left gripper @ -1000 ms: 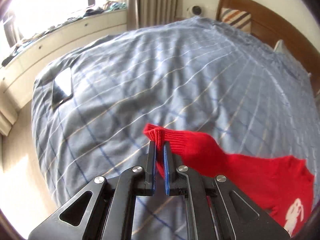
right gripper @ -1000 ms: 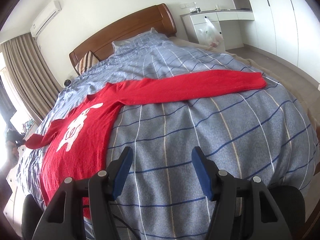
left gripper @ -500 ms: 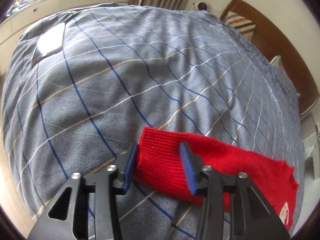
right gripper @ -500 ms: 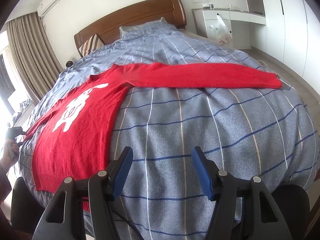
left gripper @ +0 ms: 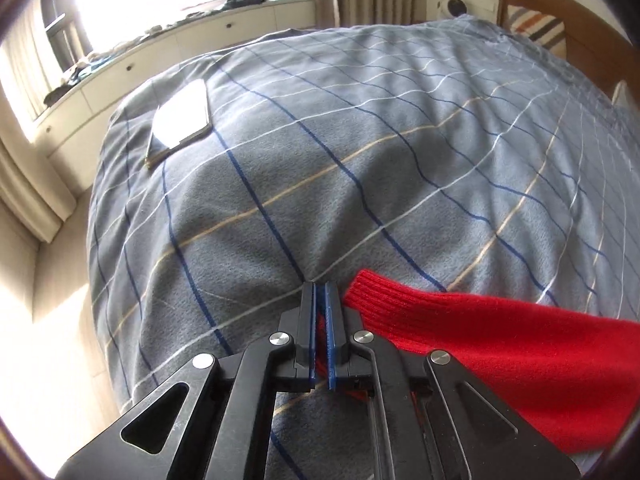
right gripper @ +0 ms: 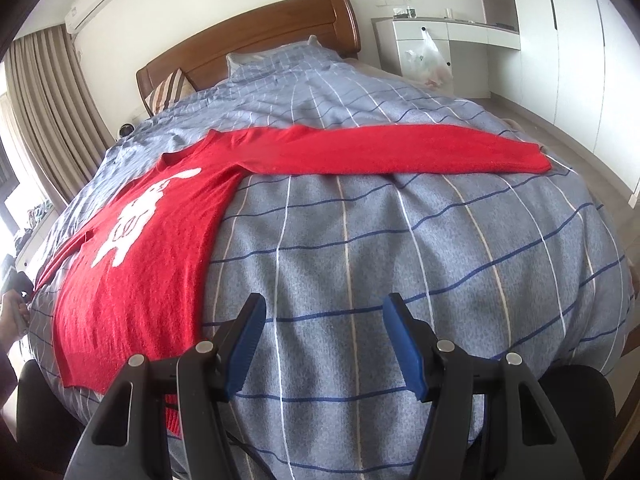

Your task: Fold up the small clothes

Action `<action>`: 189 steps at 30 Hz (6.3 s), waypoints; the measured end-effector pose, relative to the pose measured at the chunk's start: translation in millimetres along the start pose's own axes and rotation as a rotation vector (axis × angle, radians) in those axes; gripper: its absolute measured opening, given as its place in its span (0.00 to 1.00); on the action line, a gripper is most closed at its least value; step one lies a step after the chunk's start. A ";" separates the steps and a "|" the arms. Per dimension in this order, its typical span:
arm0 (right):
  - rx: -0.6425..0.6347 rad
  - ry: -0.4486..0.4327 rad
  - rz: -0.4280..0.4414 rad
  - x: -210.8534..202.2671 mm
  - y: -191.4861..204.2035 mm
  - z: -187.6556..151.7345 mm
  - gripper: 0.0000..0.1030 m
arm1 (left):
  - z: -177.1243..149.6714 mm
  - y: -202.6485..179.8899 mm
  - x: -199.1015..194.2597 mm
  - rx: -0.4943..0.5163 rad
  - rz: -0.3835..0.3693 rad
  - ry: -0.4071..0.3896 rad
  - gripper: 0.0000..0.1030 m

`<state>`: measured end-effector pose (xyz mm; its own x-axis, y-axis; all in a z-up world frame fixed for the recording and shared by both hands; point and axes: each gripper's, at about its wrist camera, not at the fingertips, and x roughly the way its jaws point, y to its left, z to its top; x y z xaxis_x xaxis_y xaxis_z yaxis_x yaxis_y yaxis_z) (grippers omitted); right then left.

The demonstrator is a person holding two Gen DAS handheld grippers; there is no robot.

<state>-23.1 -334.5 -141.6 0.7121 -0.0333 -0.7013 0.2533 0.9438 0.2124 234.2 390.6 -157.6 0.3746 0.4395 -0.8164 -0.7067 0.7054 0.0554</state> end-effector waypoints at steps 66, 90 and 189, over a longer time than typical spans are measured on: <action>-0.053 0.056 -0.054 50.3 9.8 -1.7 0.88 | -189.0 -89.6 -125.8 0.409 -0.458 -0.080 1.00; -0.061 0.060 -0.057 51.4 12.9 -2.9 0.92 | -189.7 -91.6 -128.1 0.436 -0.444 -0.088 1.00; -0.065 0.062 -0.059 50.7 13.8 -2.8 0.93 | -192.2 -91.5 -128.0 0.438 -0.444 -0.094 1.00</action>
<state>14.6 -322.3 -176.1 0.6549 -0.0710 -0.7524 0.2491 0.9602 0.1262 135.5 163.0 -168.7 0.6407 0.0853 -0.7631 -0.1675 0.9854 -0.0305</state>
